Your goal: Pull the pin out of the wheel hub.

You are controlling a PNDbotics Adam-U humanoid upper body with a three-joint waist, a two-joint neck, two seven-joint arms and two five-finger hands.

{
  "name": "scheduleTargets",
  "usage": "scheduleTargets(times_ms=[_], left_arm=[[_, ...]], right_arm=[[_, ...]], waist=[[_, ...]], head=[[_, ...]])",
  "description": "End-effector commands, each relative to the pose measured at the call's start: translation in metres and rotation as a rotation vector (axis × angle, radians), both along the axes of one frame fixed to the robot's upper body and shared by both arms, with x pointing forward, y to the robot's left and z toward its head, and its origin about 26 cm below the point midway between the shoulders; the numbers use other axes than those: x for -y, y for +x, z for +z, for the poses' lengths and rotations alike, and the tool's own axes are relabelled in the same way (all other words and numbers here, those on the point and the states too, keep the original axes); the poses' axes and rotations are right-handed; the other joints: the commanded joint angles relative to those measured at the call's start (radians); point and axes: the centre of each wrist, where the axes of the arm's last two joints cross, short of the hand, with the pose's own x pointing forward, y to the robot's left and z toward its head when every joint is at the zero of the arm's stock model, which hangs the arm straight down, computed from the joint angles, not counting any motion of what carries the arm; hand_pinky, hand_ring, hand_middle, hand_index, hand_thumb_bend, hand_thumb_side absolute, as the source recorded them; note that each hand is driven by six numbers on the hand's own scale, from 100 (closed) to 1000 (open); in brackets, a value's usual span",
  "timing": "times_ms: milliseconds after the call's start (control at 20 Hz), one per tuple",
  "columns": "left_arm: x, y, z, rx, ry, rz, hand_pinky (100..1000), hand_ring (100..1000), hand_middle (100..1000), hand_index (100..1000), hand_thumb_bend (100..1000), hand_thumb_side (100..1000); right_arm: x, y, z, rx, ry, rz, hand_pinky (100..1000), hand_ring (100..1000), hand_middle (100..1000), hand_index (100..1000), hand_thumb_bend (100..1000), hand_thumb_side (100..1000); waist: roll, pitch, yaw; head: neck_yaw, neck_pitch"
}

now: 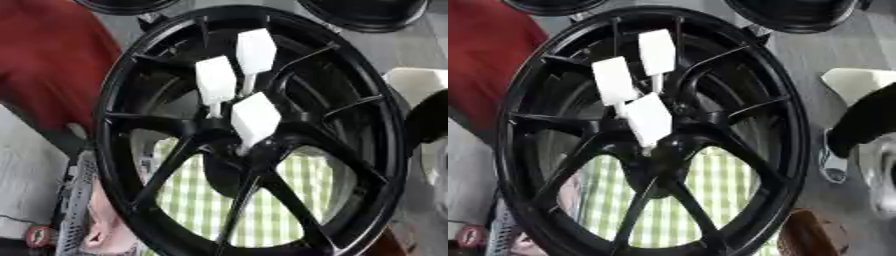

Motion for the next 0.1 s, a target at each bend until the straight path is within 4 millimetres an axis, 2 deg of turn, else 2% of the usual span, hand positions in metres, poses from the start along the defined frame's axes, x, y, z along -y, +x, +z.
scheduleTargets(times_ms=[50,100], left_arm=[[0.0012,-0.0022,0.0145,0.04,0.04,-0.021,898,925,838,868,269,579],[0.0018,-0.0019,0.016,0.044,0.043,-0.025,898,925,838,868,269,579]], right_arm=[[-0.0111,0.0038,0.0016,0.066,0.047,0.073,705,770,711,745,100,627],[-0.014,0.0054,-0.0011,0.081,0.067,0.091,704,769,711,744,100,624]], waist=[[0.004,-0.022,0.003],[0.005,-0.022,0.004]], head=[[-0.003,-0.007],[-0.003,-0.006]])
